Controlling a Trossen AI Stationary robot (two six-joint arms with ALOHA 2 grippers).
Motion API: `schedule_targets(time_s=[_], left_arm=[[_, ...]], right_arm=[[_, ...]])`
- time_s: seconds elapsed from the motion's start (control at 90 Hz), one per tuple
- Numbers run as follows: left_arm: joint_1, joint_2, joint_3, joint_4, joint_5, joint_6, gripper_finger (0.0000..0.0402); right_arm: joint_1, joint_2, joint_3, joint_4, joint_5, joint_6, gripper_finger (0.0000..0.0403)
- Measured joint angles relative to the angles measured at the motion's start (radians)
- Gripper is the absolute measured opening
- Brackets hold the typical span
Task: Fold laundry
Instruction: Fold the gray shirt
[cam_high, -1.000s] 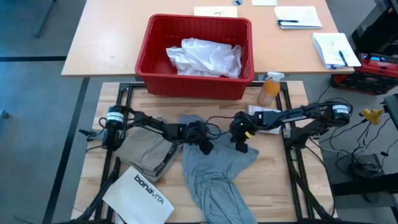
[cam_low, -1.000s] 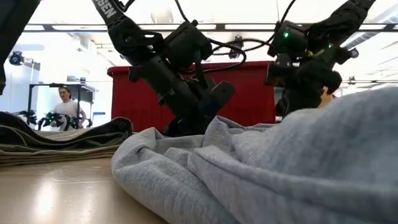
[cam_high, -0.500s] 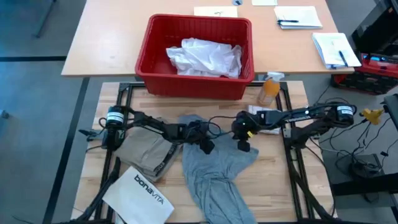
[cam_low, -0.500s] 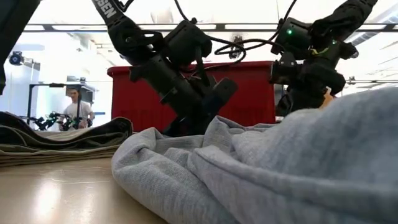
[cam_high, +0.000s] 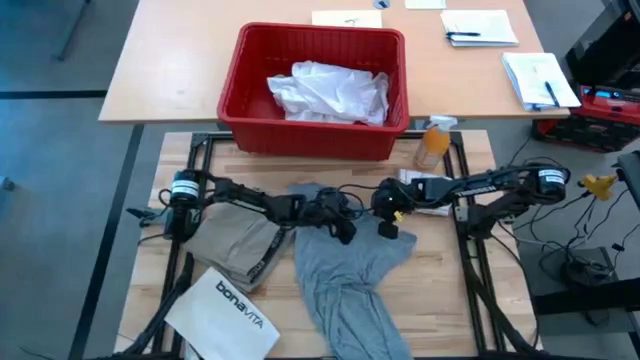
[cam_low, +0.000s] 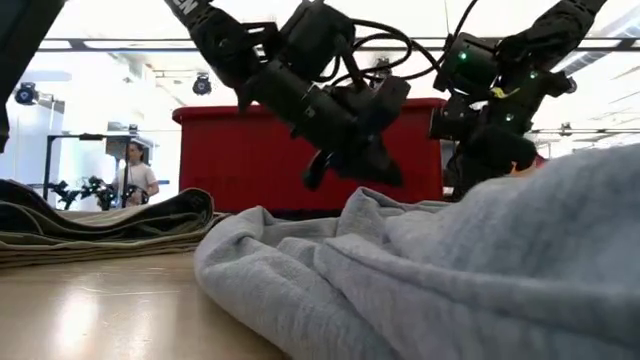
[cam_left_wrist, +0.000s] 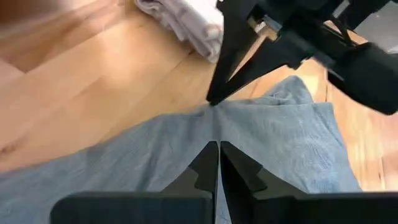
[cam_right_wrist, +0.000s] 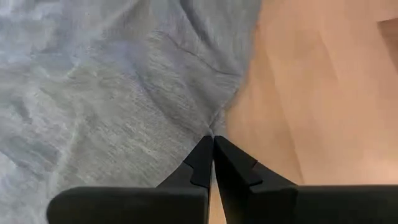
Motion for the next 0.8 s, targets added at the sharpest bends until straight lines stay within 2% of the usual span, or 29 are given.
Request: schedule_targets(time_s=[0.078,0.144,0.178,0.222,0.289,0.333,0.378,0.456,0.489,0.522,0.633,0.8], left_arm=[[0.000,0.000,-0.006,0.001,0.000,0.000,0.0000],[0.000,0.000,-0.014,0.001,0.000,-0.006,0.0000],[0.000,0.000,-0.019,0.001,0.000,-0.008,0.0000],[0.000,0.000,-0.024,0.000,0.000,-0.015,0.0000],[-0.002,0.000,-0.029,-0.004,0.001,-0.024,0.0000],[-0.003,0.000,-0.030,-0.007,0.001,-0.026,0.0000],[-0.003,0.000,-0.031,-0.006,0.000,-0.026,0.0000],[-0.003,0.000,-0.032,-0.004,0.000,-0.025,0.0000],[-0.003,0.000,-0.033,-0.005,0.001,-0.025,0.0000],[-0.003,0.000,-0.033,-0.005,0.000,-0.025,0.0000],[-0.003,0.000,-0.033,-0.006,0.001,-0.025,0.0000],[-0.003,0.000,-0.035,-0.007,0.000,-0.021,0.0000]], right_arm=[[0.000,-0.004,0.001,-0.001,-0.008,0.006,0.0000],[-0.001,-0.011,0.005,-0.002,-0.086,-0.019,0.0000],[0.000,-0.014,0.009,-0.012,-0.090,-0.027,0.0000],[0.002,-0.019,0.011,-0.036,-0.034,-0.022,0.0000],[-0.005,-0.026,0.011,-0.060,0.106,0.005,0.0000],[-0.015,-0.031,0.011,-0.057,0.139,0.018,0.0000],[-0.026,-0.034,0.011,-0.045,0.103,0.019,0.0000],[-0.045,-0.034,0.011,-0.030,-0.053,-0.021,0.0000],[-0.050,-0.034,0.011,-0.035,-0.088,-0.028,0.0000],[-0.054,-0.034,0.011,-0.045,-0.067,-0.021,0.0000],[-0.062,-0.034,0.009,-0.083,0.128,0.030,0.0000],[-0.066,-0.031,0.012,-0.076,0.104,-0.008,0.0000]])
